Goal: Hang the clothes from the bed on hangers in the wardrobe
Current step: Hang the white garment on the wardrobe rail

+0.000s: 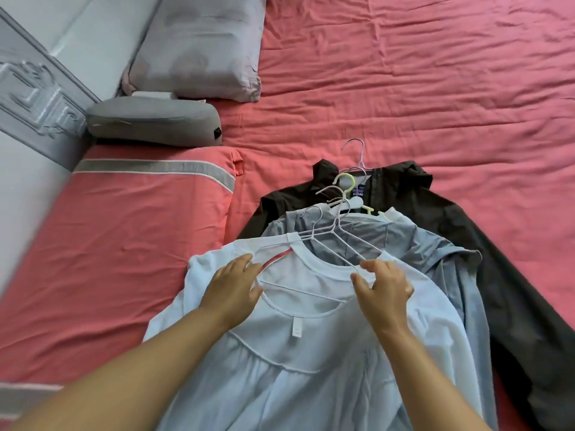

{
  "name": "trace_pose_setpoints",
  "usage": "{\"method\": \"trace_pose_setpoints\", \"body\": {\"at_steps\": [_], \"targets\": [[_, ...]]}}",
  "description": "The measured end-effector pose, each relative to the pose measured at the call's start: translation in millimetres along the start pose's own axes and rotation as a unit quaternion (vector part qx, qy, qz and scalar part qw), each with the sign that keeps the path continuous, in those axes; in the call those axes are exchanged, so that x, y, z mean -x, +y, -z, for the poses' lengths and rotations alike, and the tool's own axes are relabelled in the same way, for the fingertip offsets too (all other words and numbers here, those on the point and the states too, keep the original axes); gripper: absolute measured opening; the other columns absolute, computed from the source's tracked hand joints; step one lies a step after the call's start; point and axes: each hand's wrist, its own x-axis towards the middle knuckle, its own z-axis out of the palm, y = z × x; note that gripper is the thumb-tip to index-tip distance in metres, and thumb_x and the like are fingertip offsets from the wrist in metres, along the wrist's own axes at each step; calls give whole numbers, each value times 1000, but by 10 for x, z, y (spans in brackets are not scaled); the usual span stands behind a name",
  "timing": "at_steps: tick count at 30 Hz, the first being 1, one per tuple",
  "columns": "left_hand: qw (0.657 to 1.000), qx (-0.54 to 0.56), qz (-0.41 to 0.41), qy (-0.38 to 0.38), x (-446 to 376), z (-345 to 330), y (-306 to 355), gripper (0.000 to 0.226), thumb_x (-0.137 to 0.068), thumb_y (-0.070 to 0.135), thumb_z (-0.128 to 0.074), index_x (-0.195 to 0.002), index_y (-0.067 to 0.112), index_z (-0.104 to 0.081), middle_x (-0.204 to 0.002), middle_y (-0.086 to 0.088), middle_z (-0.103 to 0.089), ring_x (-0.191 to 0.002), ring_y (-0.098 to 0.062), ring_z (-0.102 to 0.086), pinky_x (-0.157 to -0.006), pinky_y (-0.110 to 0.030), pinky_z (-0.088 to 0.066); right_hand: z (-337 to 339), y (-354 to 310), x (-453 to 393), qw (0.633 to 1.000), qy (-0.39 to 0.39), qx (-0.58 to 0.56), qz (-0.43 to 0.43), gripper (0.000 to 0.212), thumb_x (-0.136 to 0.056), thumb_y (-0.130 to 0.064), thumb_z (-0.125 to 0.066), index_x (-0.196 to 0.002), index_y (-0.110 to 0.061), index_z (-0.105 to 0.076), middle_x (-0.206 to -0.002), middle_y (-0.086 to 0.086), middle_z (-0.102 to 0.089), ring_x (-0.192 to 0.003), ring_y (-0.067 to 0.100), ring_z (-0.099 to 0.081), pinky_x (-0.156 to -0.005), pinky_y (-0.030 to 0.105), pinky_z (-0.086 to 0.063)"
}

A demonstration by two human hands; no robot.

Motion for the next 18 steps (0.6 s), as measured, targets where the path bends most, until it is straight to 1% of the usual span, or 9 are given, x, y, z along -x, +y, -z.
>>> {"method": "trace_pose_setpoints", "body": {"at_steps": [3,4,6,8,10,12,14,16,18], "targets": [[1000,17,17,8,186,30,-73,43,-96,30,-46,-138,21,-43,-143,2,-37,-130,-18,-37,-103,-26,-27,-54,-106,216,997,-24,-33,71,15,-75,-10,-73,-89,-11,-68,-90,3,-67,-91,30,-58,-82,41,-38],[999,24,27,8,264,54,-100,42,-96,31,-46,-137,21,-44,-140,3,-40,-126,-18,-40,-100,-27,-30,-64,-170,303,994,-41,-40,98,15,-75,-10,-74,-88,-11,-67,-86,2,-67,-86,30,-58,-80,43,-42],[998,41,47,8,442,106,-150,40,-96,32,-45,-135,23,-45,-135,5,-44,-122,-16,-44,-95,-28,-35,-68,-317,483,985,-77,-49,146,17,-74,-10,-75,-89,-11,-67,-80,0,-65,-80,29,-58,-74,42,-46],[996,57,67,6,662,183,-225,38,-96,35,-45,-133,25,-48,-131,6,-49,-119,-14,-48,-91,-28,-38,-68,-510,669,974,-110,-54,193,18,-75,-12,-75,-91,-12,-67,-78,-4,-61,-77,24,-57,-70,38,-47],[993,76,85,11,891,252,-313,35,-95,37,-46,-128,26,-53,-124,7,-56,-111,-12,-53,-86,-27,-40,-56,-709,850,964,-138,-60,218,19,-76,-14,-74,-93,-12,-66,-79,-7,-57,-78,21,-56,-69,34,-47],[987,105,120,25,1183,356,-430,32,-94,37,-49,-123,26,-57,-117,7,-61,-104,-12,-57,-82,-26,-41,-28,-949,1056,955,-165,-64,237,20,-79,-17,-72,-97,-12,-66,-82,-4,-61,-80,18,-57,-72,32,-46],[979,131,151,43,1518,467,-566,31,-93,36,-51,-121,26,-59,-114,6,-62,-102,-13,-58,-81,-25,-42,1,-1216,1276,947,-184,-71,254,21,-82,-22,-69,-100,-12,-66,-84,-3,-63,-81,16,-57,-73,31,-47],[971,150,172,64,1867,573,-695,30,-93,36,-51,-119,26,-60,-112,6,-63,-99,-12,-58,-80,-25,-44,29,-1486,1510,937,-187,-80,283,24,-81,-30,-63,-98,-13,-67,-80,-5,-63,-76,14,-57,-69,27,-46],[965,156,191,90,2271,686,-840,28,-92,36,-52,-117,28,-61,-110,8,-63,-98,-11,-58,-81,-26,-45,27,-1786,1781,923,-202,-78,318,26,-80,-34,-61,-95,-14,-68,-77,-5,-64,-73,13,-58,-67,26,-46]]}}
